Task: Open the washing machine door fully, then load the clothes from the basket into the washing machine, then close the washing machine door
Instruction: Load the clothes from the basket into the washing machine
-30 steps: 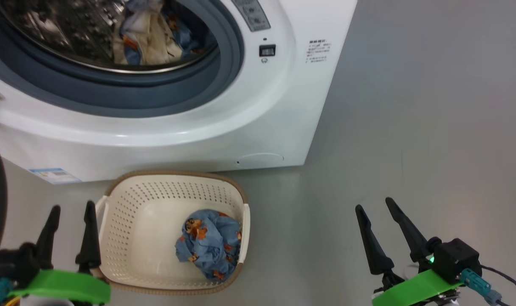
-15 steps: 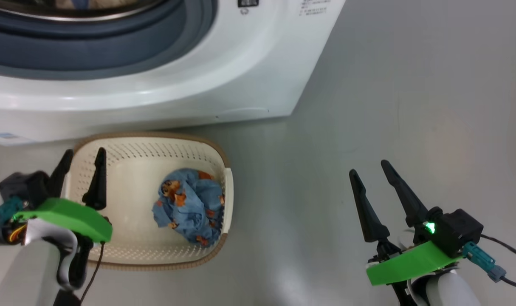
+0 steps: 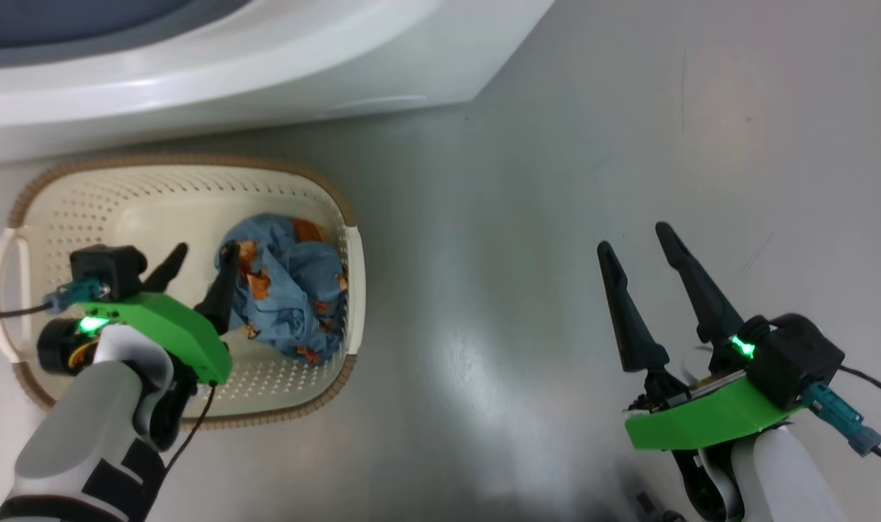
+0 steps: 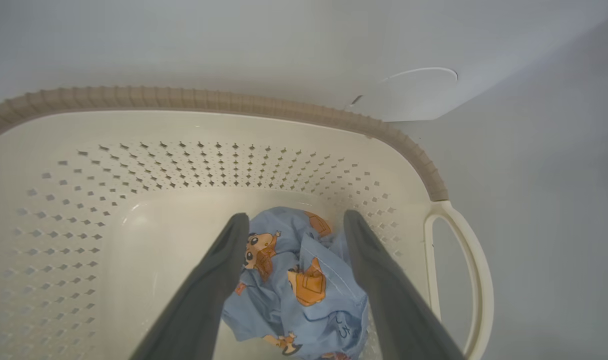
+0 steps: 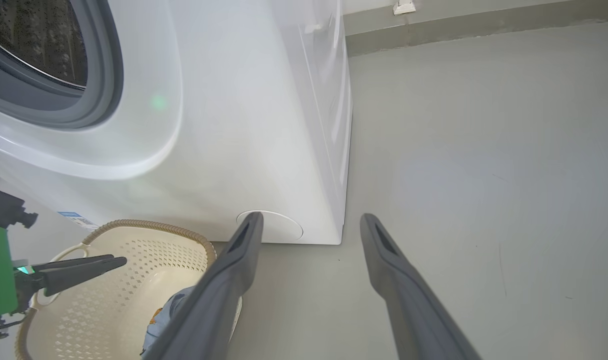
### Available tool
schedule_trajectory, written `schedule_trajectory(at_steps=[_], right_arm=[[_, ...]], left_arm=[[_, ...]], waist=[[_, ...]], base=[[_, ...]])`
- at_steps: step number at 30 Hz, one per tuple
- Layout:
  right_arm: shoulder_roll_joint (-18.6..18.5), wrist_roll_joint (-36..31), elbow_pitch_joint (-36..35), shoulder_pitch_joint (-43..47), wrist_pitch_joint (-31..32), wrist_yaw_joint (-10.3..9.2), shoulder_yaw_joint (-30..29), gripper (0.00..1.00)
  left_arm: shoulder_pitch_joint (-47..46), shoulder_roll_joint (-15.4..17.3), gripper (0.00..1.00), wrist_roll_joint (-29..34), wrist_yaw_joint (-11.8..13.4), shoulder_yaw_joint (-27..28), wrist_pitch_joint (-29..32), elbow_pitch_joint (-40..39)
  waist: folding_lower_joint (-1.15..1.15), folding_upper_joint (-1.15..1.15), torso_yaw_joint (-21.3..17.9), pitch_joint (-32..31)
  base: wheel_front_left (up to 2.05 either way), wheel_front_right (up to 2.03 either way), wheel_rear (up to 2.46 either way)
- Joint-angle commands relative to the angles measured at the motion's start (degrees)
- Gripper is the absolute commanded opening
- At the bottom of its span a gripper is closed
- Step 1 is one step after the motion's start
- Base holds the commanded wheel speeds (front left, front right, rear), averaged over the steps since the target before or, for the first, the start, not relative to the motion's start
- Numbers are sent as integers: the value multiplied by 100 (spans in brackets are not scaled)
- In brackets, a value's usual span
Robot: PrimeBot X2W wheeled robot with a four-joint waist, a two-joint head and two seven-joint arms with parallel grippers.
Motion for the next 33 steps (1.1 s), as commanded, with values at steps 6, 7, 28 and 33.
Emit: schedule_trajectory(at_steps=[6,7,28,33], right_arm=[[18,-91,-206,-125,-69,52,127,100],[18,-99,-213,-136,-69,52,125,100],[18,-160,-383,-137,-69,52,149,100],[18,-146,-465,-124,-69,52,167,100]], left_arm=[[-259,431,100,-860,-12,-989,203,76],[-284,474,100,-944,-12,-1167,249,108],[-1576,930,100,-2337,-13,-3484,-63,366],[-1801,955,100,-2788,-13,-3847,190,237]], waist=[[0,0,-24,730],[0,0,-20,758],[0,0,-81,1534],[0,0,-137,1692]], base=[[0,0,0],[0,0,0],[0,0,0],[0,0,0]])
